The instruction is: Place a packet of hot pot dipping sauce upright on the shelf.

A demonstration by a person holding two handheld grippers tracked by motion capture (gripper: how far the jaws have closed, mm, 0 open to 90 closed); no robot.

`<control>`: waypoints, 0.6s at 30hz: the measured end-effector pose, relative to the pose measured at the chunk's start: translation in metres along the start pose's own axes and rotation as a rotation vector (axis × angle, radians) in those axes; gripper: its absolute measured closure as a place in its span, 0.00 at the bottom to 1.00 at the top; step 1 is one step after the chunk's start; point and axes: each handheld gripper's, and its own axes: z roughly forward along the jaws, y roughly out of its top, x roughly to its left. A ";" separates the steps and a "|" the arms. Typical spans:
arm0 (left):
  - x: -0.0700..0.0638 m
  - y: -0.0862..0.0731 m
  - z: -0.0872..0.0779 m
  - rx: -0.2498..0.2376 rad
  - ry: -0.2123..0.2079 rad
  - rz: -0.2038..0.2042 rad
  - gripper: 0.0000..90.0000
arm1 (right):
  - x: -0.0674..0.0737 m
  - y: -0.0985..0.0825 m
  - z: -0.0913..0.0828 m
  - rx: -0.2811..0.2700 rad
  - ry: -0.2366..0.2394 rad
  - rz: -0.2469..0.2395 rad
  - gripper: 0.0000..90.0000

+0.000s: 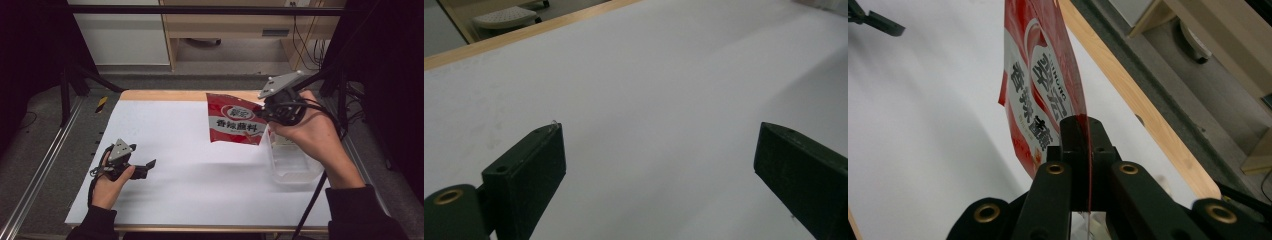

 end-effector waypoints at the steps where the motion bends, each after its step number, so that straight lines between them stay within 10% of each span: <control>1: 0.000 0.000 0.000 -0.003 -0.001 -0.001 0.07 | -0.003 -0.004 -0.005 0.001 -0.009 0.010 1.00; 18: 0.000 -0.003 -0.002 -0.007 -0.007 0.001 0.07 | -0.035 -0.056 -0.049 0.047 -0.098 0.101 1.00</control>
